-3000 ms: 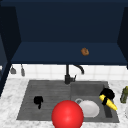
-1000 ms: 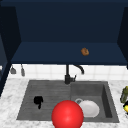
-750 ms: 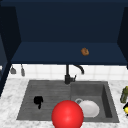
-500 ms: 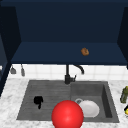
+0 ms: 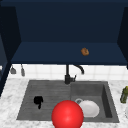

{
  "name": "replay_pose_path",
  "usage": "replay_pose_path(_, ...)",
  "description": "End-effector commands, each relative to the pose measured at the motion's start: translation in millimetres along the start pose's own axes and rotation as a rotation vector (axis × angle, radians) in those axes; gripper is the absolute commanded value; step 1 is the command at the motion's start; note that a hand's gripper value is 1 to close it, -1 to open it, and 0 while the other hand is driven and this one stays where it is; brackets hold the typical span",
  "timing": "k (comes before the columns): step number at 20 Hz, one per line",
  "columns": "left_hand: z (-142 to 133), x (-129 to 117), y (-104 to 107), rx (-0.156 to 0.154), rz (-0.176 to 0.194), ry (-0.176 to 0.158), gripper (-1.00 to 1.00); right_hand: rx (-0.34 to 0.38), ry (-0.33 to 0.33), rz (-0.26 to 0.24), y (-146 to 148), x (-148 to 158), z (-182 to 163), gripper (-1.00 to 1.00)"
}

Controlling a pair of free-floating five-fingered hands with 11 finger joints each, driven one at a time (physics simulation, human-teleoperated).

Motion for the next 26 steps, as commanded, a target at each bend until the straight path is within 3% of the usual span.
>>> replay_pose_path(1, 0, 0, 0, 0.0, 0.0, 0.0, 0.0, -0.031, -0.049, 0.045, -4, -21, -7, 1.0)
replay_pose_path(4, 0, 0, 0, 0.0, 0.0, 0.0, 0.0, 0.008, -0.046, 0.095, 12, -32, -21, 1.0)
replay_pose_path(7, 0, 0, 0, 0.0, 0.0, 0.0, 0.0, 0.013, -0.04, 0.11, 21, -44, -34, 1.0)
replay_pose_path(13, 0, 0, 0, 0.0, 0.0, 0.0, 0.0, 0.08, 0.017, 0.151, 16, -40, -33, 1.0)
replay_pose_path(17, 0, 0, 0, 0.0, 0.0, 0.0, 0.0, 0.094, 0.045, 0.127, 27, -37, -30, 1.0)
replay_pose_path(20, 0, 0, 0, 0.0, 0.0, 0.0, 0.0, 0.05, 0.053, 0.118, 35, -28, -5, 1.0)
replay_pose_path(22, 0, 0, 0, 0.0, 0.0, 0.0, 0.0, 0.013, 0.049, 0.111, 40, -29, 1, 1.0)
replay_pose_path(24, 0, 0, 0, 0.0, 0.0, 0.0, 0.0, 0.026, 0.031, 0.094, 49, -43, -2, 1.0)
replay_pose_path(26, 0, 0, 0, 0.0, 0.0, 0.0, 0.0, 0.046, 0.005, 0.112, 59, -48, -6, 1.0)
